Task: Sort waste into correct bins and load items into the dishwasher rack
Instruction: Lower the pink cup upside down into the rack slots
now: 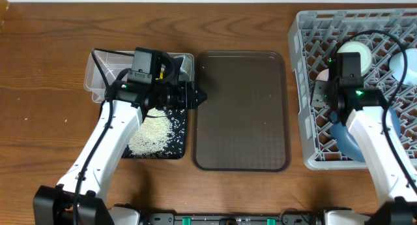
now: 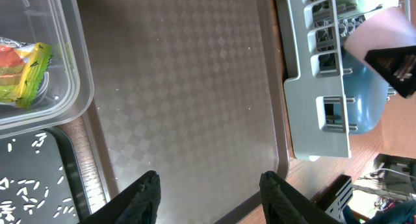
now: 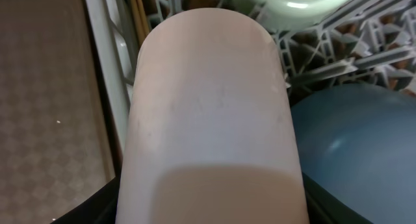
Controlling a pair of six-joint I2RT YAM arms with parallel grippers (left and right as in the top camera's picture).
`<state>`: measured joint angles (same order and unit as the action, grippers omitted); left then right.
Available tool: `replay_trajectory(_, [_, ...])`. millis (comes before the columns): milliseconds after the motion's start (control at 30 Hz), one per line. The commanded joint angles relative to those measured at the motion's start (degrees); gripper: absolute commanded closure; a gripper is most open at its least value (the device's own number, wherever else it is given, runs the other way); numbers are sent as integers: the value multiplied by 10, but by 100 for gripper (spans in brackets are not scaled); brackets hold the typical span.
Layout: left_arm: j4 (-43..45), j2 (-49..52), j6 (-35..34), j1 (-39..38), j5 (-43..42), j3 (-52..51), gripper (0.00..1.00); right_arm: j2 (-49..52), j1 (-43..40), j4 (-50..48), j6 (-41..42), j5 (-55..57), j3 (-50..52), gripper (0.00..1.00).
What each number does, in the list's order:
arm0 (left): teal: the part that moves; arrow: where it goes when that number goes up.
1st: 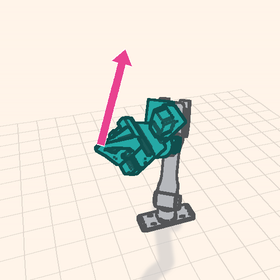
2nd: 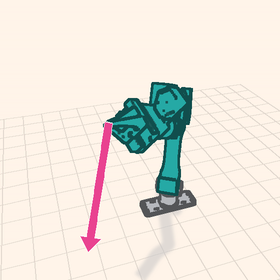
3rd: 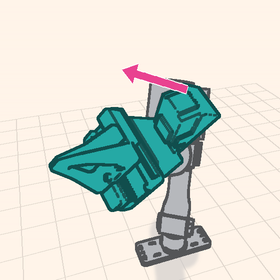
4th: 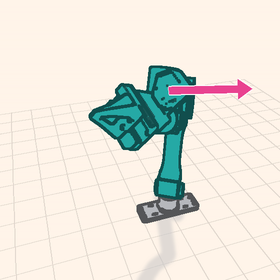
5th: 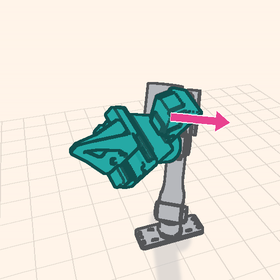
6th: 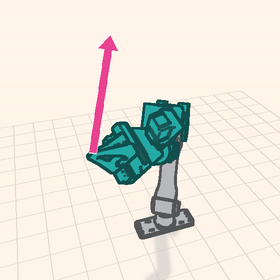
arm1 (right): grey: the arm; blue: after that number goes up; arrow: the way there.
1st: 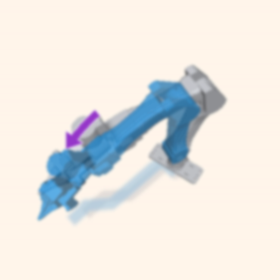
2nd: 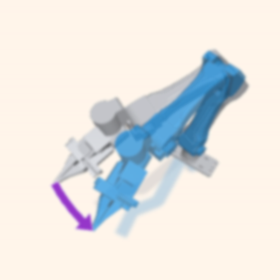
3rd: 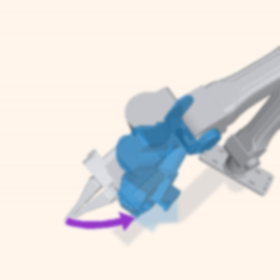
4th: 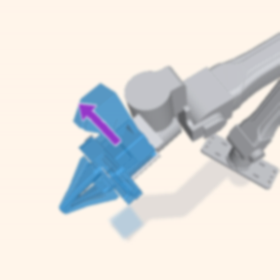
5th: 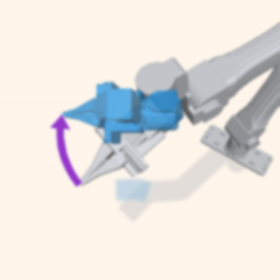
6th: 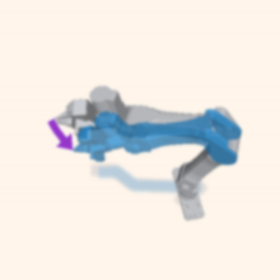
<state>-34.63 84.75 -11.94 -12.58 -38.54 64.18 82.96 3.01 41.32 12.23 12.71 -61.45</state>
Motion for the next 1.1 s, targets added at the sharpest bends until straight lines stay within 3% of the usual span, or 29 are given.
replay_trajectory(0, [0, 6, 7, -2, 7, -4, 48, 15, -6, 0, 10, 10, -13, 83])
replay_trajectory(167, [0, 6, 7, -2, 7, -4, 48, 18, -9, 0, 10, 10, -13, 79])
replay_trajectory(333, [0, 6, 7, -2, 7, -4, 48, 18, -9, 1, 10, 10, -13, 49])
replay_trajectory(433, [0, 6, 7, -2, 7, -4, 48, 18, -9, 1, 10, 10, -13, 41])
replay_trajectory(700, [0, 6, 7, -2, 7, -4, 47, 18, -9, 2, 10, 10, -13, 30])
replay_trajectory(1067, [0, 6, 7, -2, 7, -4, 47, 18, -9, 3, 10, 10, -13, 25])
